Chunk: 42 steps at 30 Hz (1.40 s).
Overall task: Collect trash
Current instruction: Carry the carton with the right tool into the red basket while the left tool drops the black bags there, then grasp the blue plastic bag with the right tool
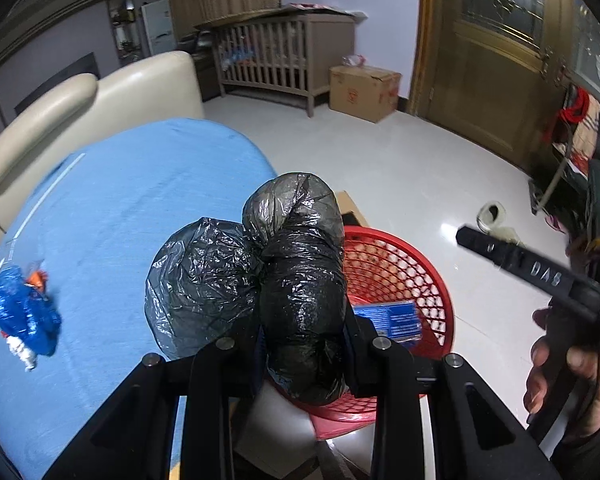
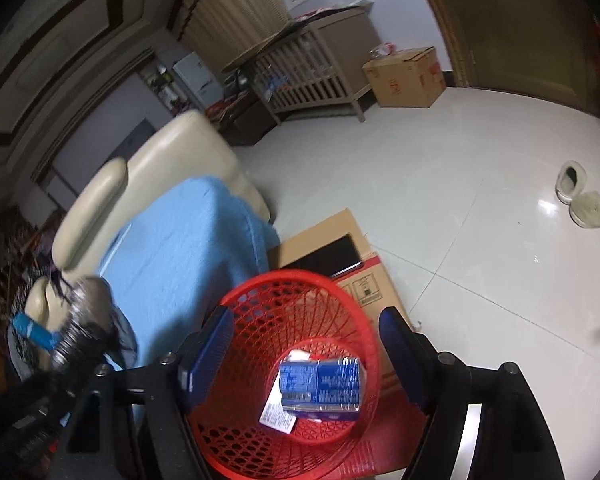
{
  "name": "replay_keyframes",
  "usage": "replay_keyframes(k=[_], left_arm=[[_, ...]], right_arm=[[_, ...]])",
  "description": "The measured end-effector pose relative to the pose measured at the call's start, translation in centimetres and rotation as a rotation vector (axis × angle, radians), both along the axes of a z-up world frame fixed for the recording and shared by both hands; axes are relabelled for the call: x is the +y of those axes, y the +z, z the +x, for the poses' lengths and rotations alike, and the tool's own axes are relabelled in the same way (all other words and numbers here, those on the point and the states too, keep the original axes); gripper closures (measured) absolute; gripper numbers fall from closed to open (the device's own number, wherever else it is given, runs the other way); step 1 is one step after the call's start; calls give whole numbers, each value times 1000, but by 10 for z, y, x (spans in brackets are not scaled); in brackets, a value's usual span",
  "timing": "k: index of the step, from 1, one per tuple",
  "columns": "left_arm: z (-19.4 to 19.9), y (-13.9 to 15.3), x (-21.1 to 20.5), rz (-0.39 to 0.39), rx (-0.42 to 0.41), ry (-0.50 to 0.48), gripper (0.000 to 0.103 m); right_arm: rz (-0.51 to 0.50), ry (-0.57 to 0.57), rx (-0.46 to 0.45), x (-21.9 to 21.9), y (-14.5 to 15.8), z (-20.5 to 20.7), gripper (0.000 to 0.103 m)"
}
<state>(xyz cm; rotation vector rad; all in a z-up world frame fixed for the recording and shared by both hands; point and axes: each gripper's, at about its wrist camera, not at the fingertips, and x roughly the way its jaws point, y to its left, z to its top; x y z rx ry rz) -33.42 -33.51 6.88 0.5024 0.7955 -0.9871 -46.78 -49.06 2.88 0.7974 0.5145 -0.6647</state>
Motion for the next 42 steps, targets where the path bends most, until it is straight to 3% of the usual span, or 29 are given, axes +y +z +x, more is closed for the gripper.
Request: replay_keyframes(k=[7, 9, 10, 11, 24, 31, 37, 42], left_arm=[[-9, -20, -26, 53, 61, -68, 67], [-5, -28, -32, 70, 102, -82, 54], [-2, -31, -34, 85, 110, -78, 33], [0, -32, -34, 89, 103, -70, 25], [51, 0, 20, -33, 73, 75, 25], [81, 0, 68, -73, 76, 179, 25], [121, -11, 135, -122, 102, 343, 25], [149, -23, 203, -136, 90, 504, 25]], right_arm=[[10, -12, -30, -3, 7, -4, 25], [10, -5, -28, -3, 7, -1, 25], [11, 0, -26, -3, 7, 2, 25], [11, 4, -25, -2, 6, 4, 25], [-4, 81, 16, 19, 11, 46, 25], [-24, 159, 52, 41, 17, 82, 25], [-58, 264, 90, 76, 24, 125, 25], [-92, 415, 120, 121, 30, 180, 25]])
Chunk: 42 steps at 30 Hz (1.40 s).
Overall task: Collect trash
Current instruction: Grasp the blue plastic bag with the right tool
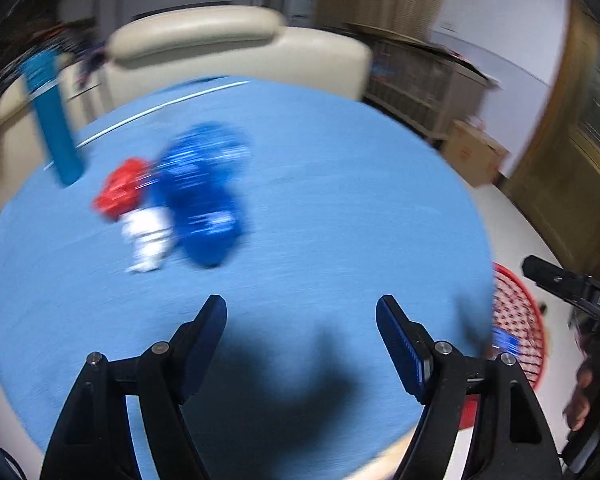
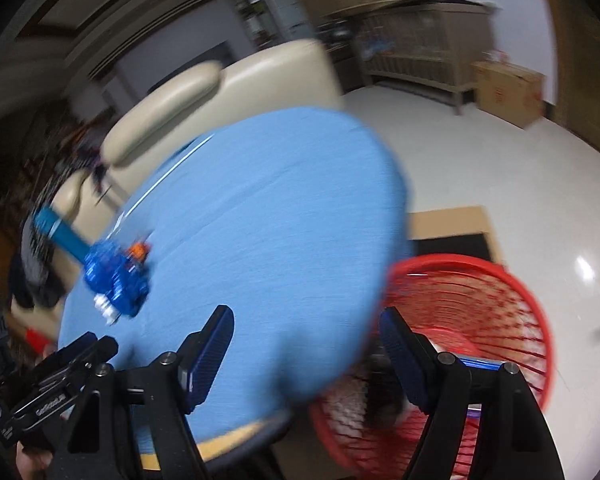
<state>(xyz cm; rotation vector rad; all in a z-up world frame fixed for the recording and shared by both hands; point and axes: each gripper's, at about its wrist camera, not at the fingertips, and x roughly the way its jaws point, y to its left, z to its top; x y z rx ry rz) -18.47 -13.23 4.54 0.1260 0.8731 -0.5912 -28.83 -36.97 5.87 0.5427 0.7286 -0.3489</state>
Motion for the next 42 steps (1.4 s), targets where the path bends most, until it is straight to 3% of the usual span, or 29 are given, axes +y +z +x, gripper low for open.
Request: replay_keyframes(k=[9, 14, 20, 27, 30, 31, 37, 42], left_arm=[[37, -16, 106, -36, 29, 252, 25], [45, -24, 135, -66, 42, 309, 25], [53, -24, 143, -95, 46, 319, 25], [57, -27, 145, -103, 57, 314, 25], [60, -28, 147, -99, 63, 323, 25], [62, -28, 147, -97, 64, 326, 25], [71, -25, 134, -88, 66, 305, 25], [85, -19, 102, -74, 59, 242, 25]], right_arm=[[-44, 356, -14, 120, 19, 130, 25], [-44, 421, -26, 158, 21, 187, 25], [-87, 430, 28, 179, 1, 235, 25], [-64, 423, 82, 179, -25, 262, 25], [-35, 428, 86, 175, -30, 267, 48], [-26, 431, 82, 174, -31, 269, 51], [-2, 433, 52, 168, -27, 269, 55], [26, 392, -12, 146, -10, 246, 54]])
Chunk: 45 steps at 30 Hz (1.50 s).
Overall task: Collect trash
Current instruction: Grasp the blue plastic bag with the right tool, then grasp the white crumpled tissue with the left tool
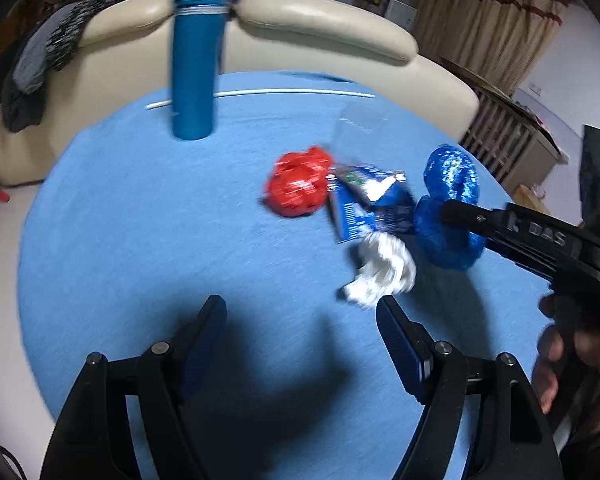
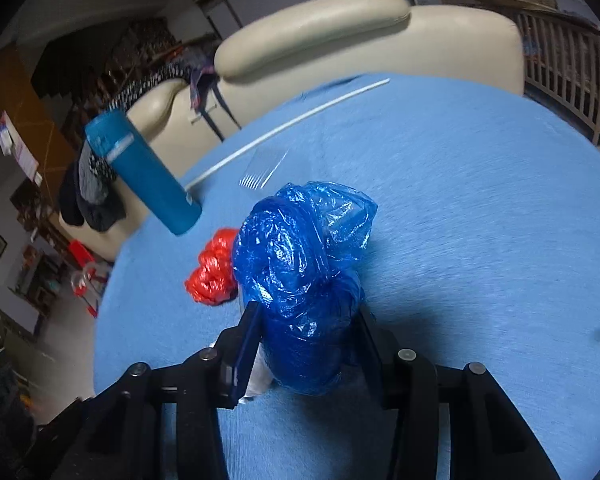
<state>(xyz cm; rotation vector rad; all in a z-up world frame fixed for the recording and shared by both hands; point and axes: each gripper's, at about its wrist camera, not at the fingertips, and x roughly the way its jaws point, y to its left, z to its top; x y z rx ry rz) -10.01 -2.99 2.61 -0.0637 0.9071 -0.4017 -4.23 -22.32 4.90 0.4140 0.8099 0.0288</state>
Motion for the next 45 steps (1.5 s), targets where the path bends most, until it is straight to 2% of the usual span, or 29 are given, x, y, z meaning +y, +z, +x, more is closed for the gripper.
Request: replay_keyframes(k=[6, 7, 8, 12, 14, 15, 16, 17, 21, 28, 45], left_arm=[[17, 5, -53, 26, 12, -93, 23], [19, 6, -63, 32, 6, -110, 20], [21, 5, -70, 48, 5, -118, 17], [31, -7, -98, 105, 17, -156, 17], [37, -16, -103, 133, 30, -144, 17], [39, -20, -105, 139, 37, -146, 20], [42, -26, -107, 159, 55, -152, 48], [43, -31, -108, 180, 79, -153, 68], [38, -27, -100, 188, 67, -150, 69], [16, -2, -92, 190, 4, -129, 70], [-31, 42, -65, 136, -97, -89, 70]], right_arm=[[35, -57, -26, -32, 8, -36, 54], [39, -68, -29, -38, 8, -42, 54], [43, -76, -32, -42, 8, -48, 54], [60, -105, -44, -57, 10, -62, 54], [67, -117, -49, -63, 10, -69, 54], [70, -122, -52, -64, 10, -71, 54], [73, -126, -55, -67, 11, -75, 54], [75, -128, -57, -69, 11, -78, 54], [80, -136, -66, -71, 11, -86, 54], [75, -125, -78, -63, 16, -95, 54], [-48, -111, -102, -34, 38, -135, 54]])
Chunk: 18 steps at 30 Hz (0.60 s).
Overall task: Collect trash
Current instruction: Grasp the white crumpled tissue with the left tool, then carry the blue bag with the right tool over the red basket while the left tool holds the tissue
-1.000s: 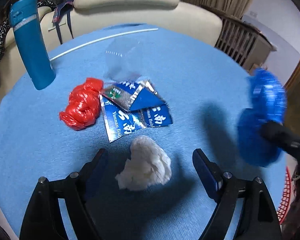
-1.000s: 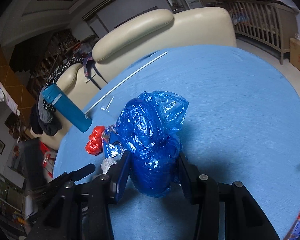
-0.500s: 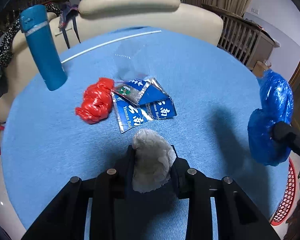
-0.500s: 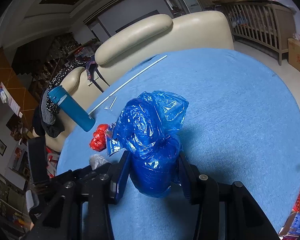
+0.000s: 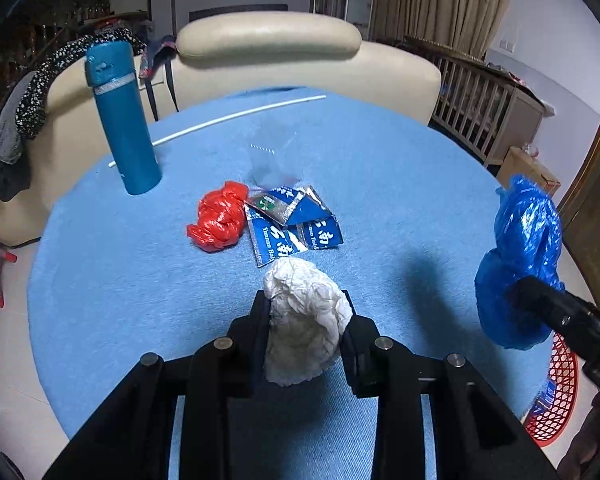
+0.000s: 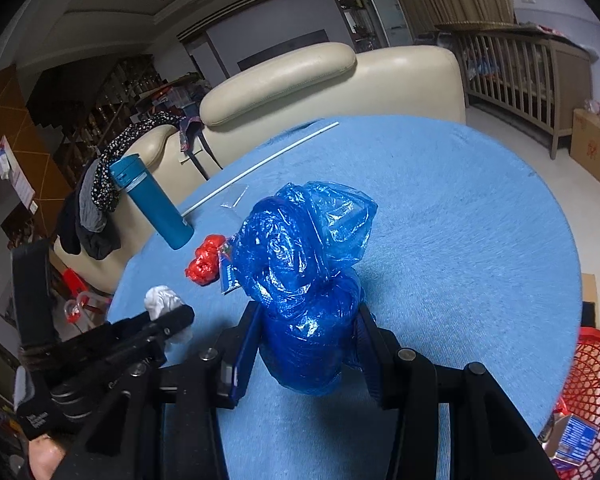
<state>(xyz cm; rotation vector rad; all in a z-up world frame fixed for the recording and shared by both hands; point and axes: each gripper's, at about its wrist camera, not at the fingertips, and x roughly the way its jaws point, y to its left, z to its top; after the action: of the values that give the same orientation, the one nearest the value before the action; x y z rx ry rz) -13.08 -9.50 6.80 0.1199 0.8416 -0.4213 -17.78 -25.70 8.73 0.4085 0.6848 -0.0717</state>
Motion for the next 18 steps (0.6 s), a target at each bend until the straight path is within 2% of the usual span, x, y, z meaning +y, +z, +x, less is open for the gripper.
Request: replay_keyframes(k=[18], left_arm=[[-44, 39, 5, -30, -98, -5, 69]], right_arm=[[-67, -15, -63, 15, 21, -47, 54]])
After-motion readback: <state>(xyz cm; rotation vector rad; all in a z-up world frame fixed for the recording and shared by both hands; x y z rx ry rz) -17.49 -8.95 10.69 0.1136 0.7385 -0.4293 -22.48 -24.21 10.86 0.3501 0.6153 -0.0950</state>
